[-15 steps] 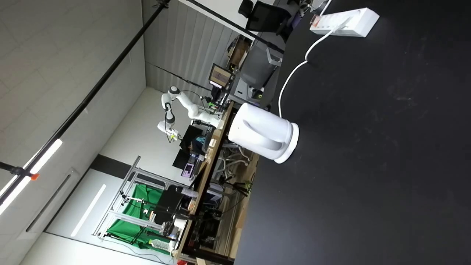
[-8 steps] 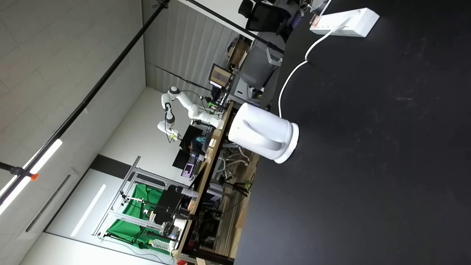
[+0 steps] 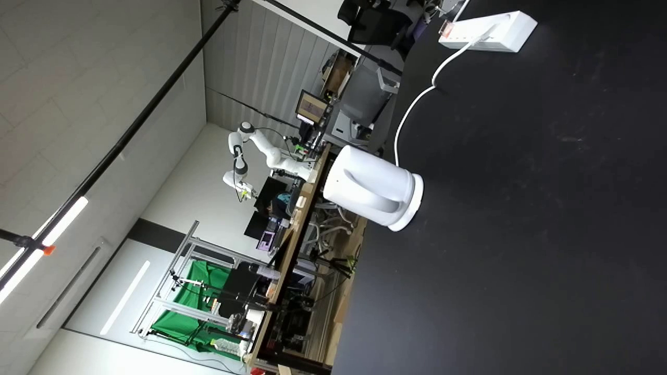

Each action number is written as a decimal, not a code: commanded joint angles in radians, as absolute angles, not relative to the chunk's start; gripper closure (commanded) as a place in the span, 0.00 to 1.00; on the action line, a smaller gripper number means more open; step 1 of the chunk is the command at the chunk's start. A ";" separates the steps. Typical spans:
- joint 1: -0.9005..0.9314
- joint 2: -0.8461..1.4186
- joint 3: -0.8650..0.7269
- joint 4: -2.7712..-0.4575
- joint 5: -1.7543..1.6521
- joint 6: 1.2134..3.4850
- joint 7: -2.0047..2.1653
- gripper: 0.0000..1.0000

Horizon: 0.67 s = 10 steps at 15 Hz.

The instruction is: Turn the switch of the extension cord

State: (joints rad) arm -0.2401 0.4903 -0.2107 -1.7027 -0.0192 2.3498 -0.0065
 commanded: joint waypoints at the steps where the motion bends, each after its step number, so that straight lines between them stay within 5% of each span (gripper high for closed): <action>1: -0.244 0.502 -0.205 -1.688 -0.024 2.345 0.001 0.00; 6: -0.233 0.539 -0.202 -1.670 -0.027 2.341 0.020 0.00; 7: -0.233 0.543 -0.199 -1.673 -0.025 2.351 0.017 0.25; 10: -0.231 0.561 -0.199 -1.665 -0.024 2.364 0.022 0.40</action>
